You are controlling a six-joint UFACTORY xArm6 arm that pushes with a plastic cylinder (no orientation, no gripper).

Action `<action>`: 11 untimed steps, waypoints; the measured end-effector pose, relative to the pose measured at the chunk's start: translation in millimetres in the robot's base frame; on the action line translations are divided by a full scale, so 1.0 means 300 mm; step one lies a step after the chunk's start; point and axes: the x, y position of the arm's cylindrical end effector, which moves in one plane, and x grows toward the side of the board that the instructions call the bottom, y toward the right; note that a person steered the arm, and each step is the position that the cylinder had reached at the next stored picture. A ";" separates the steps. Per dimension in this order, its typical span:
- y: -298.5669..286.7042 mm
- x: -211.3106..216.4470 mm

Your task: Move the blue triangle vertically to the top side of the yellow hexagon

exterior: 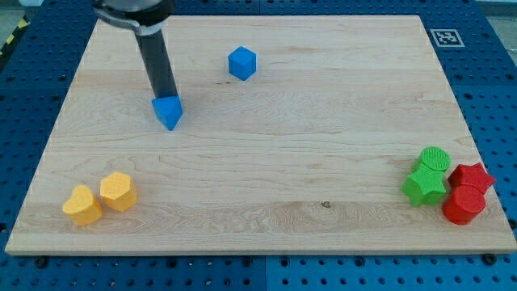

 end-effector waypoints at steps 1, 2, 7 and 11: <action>0.044 0.044; 0.164 0.045; 0.078 0.115; -0.064 0.099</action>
